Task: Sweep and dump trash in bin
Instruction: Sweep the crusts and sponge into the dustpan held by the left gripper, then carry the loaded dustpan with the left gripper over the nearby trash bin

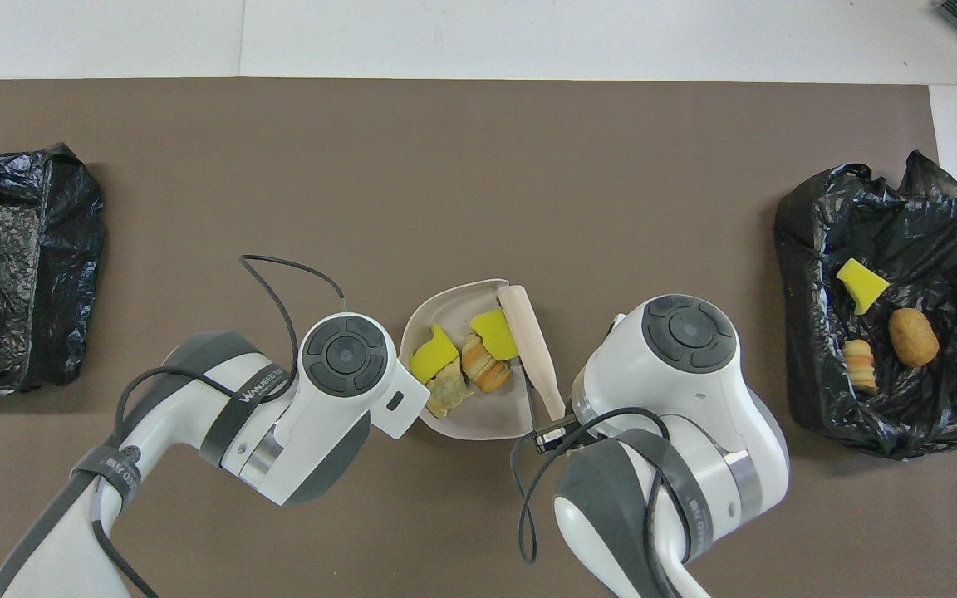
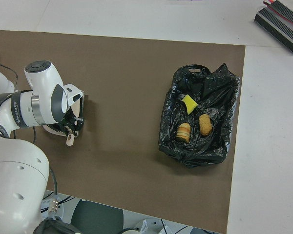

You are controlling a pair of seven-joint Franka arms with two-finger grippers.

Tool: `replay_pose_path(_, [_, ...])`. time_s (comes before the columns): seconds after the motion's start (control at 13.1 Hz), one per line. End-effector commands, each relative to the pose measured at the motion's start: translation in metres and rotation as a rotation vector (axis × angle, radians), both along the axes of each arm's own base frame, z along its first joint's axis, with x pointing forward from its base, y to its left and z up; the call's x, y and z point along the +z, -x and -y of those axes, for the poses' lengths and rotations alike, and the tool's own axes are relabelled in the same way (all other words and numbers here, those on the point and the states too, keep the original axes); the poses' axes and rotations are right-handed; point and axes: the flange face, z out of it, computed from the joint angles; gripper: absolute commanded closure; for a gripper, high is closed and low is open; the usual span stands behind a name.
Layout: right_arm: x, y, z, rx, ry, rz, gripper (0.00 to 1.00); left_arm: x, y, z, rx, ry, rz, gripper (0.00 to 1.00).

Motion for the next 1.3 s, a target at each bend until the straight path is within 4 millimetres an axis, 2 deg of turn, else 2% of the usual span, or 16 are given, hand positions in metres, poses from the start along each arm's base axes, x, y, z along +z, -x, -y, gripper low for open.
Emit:
replay_pose_path(0.0, [0.035,-0.004,-0.002,-0.009,0.100,0.025,1.00,-0.003,-0.008,-0.020,0.011,0.048,-0.009,1.00])
replay_pose_path(0.31, [0.064,-0.009,0.001,0.019,0.198,0.048,1.00,-0.002,-0.016,-0.030,0.027,0.082,-0.027,1.00])
replay_pose_path(0.46, [0.072,-0.011,0.002,-0.024,0.226,0.042,1.00,0.000,-0.018,-0.032,0.024,0.097,-0.029,1.00])
replay_pose_path(0.61, [0.075,-0.011,0.001,-0.118,0.234,0.037,1.00,0.008,-0.031,-0.051,0.031,0.143,-0.033,1.00])
replay_pose_path(0.84, [0.084,-0.013,0.002,-0.208,0.190,0.005,1.00,0.039,-0.059,-0.078,-0.010,0.188,0.013,1.00])
replay_pose_path(1.0, [0.082,-0.011,-0.003,-0.262,0.139,-0.027,1.00,0.059,-0.078,-0.106,-0.011,0.214,0.042,1.00])
replay_pose_path(1.07, [0.082,-0.010,-0.008,-0.287,0.085,-0.041,1.00,0.074,-0.087,-0.114,-0.027,0.228,0.050,1.00])
replay_pose_path(1.15, [0.079,-0.010,-0.010,-0.300,0.062,-0.039,1.00,0.088,-0.097,-0.133,-0.015,0.235,0.034,1.00])
replay_pose_path(1.22, [0.074,-0.007,-0.016,-0.312,0.060,-0.028,1.00,0.105,-0.105,-0.143,-0.020,0.248,0.029,1.00])
